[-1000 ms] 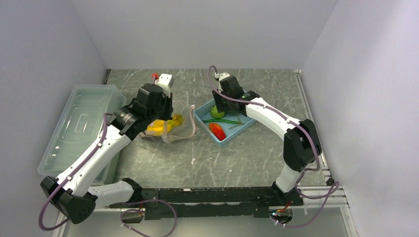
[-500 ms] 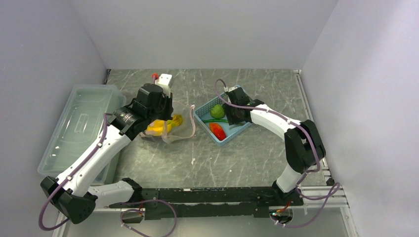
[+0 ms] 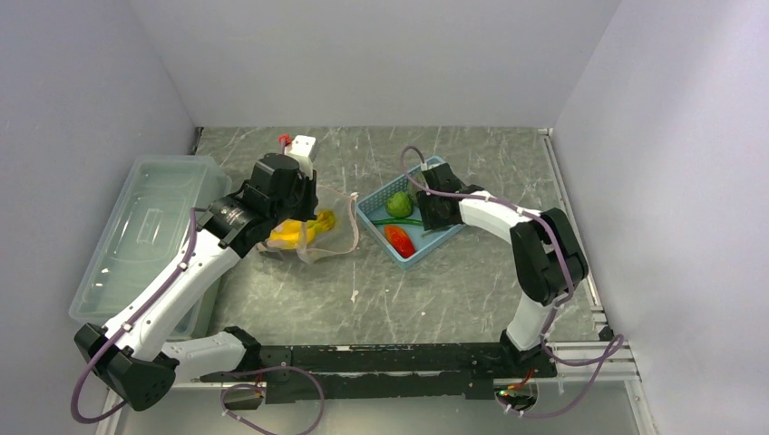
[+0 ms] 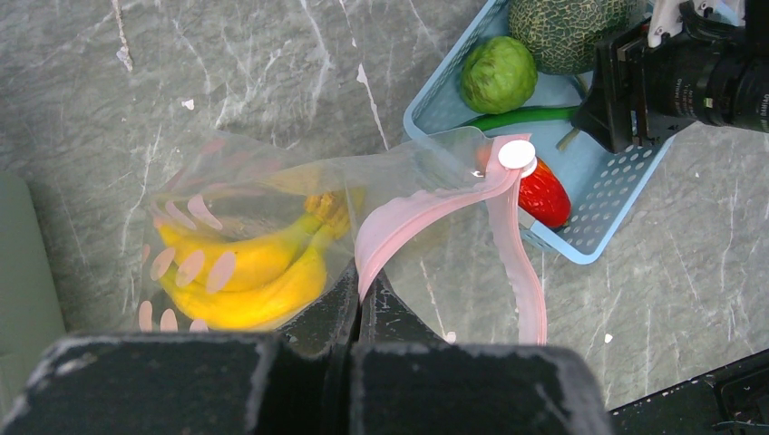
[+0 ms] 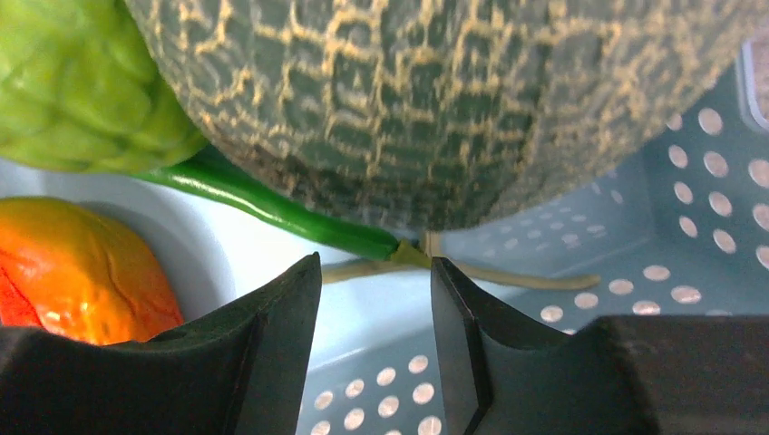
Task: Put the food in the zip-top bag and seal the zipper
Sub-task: Pick up the fake vegetable from the bin.
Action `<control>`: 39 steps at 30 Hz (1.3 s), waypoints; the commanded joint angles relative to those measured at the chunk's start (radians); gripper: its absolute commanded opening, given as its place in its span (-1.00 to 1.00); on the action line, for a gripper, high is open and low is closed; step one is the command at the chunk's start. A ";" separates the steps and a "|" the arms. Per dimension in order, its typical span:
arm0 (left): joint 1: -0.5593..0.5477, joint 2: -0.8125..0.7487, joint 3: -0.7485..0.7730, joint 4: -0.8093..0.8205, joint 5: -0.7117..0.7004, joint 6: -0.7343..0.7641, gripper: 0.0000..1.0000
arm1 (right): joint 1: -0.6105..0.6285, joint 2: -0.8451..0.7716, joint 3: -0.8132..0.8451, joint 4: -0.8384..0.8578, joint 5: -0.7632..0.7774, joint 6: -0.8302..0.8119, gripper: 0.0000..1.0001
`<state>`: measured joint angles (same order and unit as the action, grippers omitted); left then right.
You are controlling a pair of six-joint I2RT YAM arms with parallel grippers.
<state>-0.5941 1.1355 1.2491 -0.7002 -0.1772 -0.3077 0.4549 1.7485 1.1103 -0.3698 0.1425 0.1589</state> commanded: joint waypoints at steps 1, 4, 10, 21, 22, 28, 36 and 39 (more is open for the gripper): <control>0.004 -0.022 0.002 0.036 0.008 0.016 -1.00 | -0.024 0.029 0.008 0.063 -0.008 0.020 0.04; 0.004 -0.020 0.003 0.036 0.007 0.016 -1.00 | -0.036 0.051 0.013 0.065 -0.010 0.016 0.04; 0.004 -0.020 0.001 0.036 0.005 0.018 -1.00 | -0.040 0.087 0.009 0.063 -0.017 0.007 0.04; 0.004 -0.022 0.002 0.037 0.007 0.018 -1.00 | -0.055 0.141 0.006 0.041 -0.091 0.006 -0.52; 0.004 -0.021 0.002 0.035 0.007 0.018 -1.00 | -0.055 0.143 0.006 0.038 -0.092 0.005 -0.62; 0.004 -0.023 0.001 0.038 0.007 0.018 -1.00 | -0.055 0.120 0.006 0.020 -0.054 0.007 -1.00; 0.004 -0.024 0.001 0.037 0.006 0.016 -1.00 | -0.055 0.003 0.015 -0.018 0.016 0.004 -1.00; 0.004 -0.022 0.002 0.037 0.005 0.016 -1.00 | -0.055 -0.057 0.015 -0.022 0.042 0.009 -1.00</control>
<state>-0.5941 1.1355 1.2491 -0.7002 -0.1772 -0.3012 0.4000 1.7996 1.1175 -0.3580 0.1307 0.1535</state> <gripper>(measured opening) 0.012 0.040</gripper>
